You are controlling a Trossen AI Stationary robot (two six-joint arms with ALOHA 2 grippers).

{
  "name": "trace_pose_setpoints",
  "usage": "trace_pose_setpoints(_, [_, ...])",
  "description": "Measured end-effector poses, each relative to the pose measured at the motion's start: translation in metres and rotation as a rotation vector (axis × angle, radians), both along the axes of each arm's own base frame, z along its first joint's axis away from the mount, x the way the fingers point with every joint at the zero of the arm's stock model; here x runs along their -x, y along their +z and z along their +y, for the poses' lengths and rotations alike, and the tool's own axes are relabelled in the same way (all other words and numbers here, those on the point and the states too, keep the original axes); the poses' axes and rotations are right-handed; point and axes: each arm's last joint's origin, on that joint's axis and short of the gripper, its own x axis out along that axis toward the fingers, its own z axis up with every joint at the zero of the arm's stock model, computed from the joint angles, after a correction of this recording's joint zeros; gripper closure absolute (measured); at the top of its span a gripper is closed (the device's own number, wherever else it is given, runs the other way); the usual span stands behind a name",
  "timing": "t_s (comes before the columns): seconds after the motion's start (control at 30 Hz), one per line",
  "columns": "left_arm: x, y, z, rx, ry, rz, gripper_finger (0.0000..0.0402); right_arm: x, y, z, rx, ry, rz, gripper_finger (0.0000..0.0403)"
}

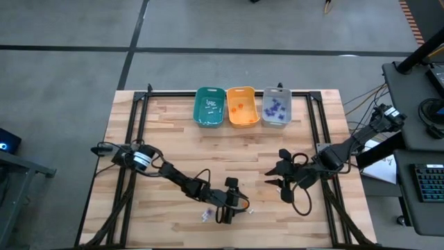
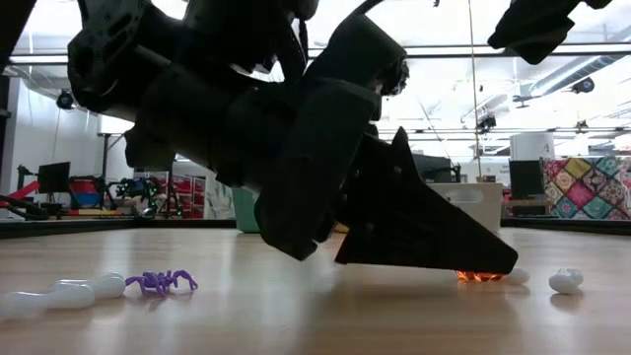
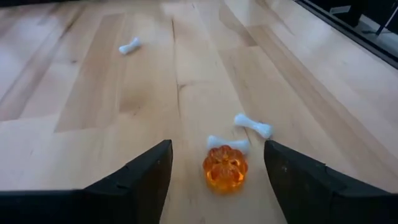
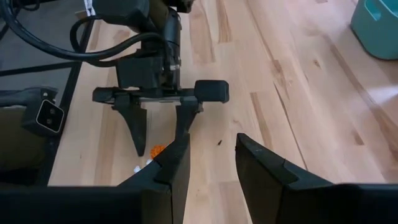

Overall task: Sort Halloween decoration
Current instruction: Put the orange pumpkin toy into the yellow bin

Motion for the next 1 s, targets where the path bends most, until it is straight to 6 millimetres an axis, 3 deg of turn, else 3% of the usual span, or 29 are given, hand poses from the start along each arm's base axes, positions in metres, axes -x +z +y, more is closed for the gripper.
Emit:
trace_pose_setpoints(0.37, [-0.0006,-0.0016,0.0036,0.013,0.014,0.006,0.0204,0.0,0.0,0.0,0.0,0.0,0.0,0.0287])
trace_pose_setpoints(0.87, [-0.0032,-0.0086,0.0026,0.04,-0.001,0.016,0.0212,0.0001,0.0,-0.0001,0.003,0.002,0.001,0.0287])
trace_pose_setpoints(1.0, [-0.0032,-0.0087,0.0026,0.043,0.001,0.017,0.0234,0.0001,0.0,-0.0001,0.007,0.006,0.0,0.0287])
